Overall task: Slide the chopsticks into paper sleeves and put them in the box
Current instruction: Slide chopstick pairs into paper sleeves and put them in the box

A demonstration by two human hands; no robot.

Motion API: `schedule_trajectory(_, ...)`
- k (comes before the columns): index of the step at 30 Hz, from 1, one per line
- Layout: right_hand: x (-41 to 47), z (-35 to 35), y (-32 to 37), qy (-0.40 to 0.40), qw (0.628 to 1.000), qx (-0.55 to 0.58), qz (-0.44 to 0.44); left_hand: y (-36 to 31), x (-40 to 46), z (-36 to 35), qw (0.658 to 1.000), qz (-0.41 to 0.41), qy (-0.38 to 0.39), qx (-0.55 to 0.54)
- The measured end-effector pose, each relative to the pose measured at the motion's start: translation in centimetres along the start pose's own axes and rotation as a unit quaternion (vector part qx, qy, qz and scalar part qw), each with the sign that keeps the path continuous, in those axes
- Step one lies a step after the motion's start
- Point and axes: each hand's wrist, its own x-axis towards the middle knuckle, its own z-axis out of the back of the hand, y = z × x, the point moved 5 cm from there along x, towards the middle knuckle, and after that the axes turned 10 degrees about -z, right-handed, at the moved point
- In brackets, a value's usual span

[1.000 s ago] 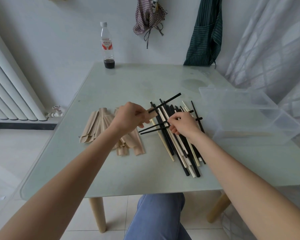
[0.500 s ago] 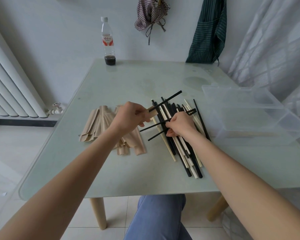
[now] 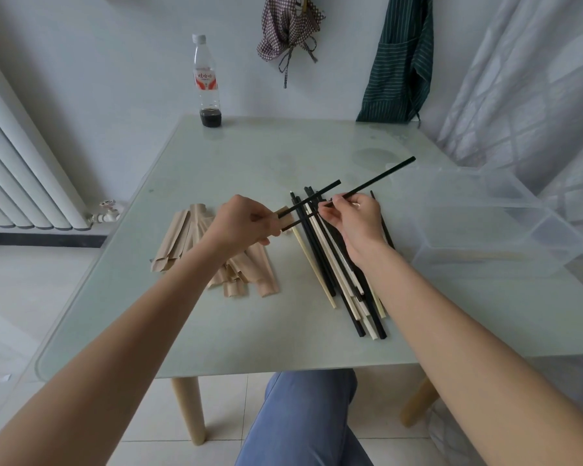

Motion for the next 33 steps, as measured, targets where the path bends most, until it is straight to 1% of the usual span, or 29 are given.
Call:
schedule_trajectory(6,-0.3,0.4,0.7,-0.008,1.000,0.028,0.008,-0.3,0.0,0.4,1.000,-0.001,-0.005,-0.002)
schedule_trajectory(8,-0.3,0.4,0.8,-0.007,0.999,0.036,0.009,-0.6,0.0,0.0,1.000,-0.004,0.005,-0.007)
schedule_trajectory(10,-0.4,0.3,0.9,-0.007,0.999,0.040,0.010,-1.0,-0.2,-0.3,1.000,-0.007,0.015,-0.015)
schedule_trajectory(15,-0.5,0.4,0.9,0.001,0.999,0.044,0.002,-1.3,-0.5,-0.3,0.998,-0.009,0.008,-0.058)
schedule_trajectory(22,-0.6,0.6,1.4,0.009,0.998,0.063,0.011,-1.4,-0.5,-0.1,0.998,-0.007,0.010,-0.067)
schedule_trajectory(31,-1.2,0.6,0.6,0.057,0.998,-0.009,-0.017,-2.0,-0.3,-0.1,0.998,-0.021,0.004,-0.055)
schedule_trajectory(33,-1.6,0.9,0.8,0.055,0.998,-0.033,-0.014,-2.2,-0.4,-0.1,0.998,-0.025,0.005,-0.053)
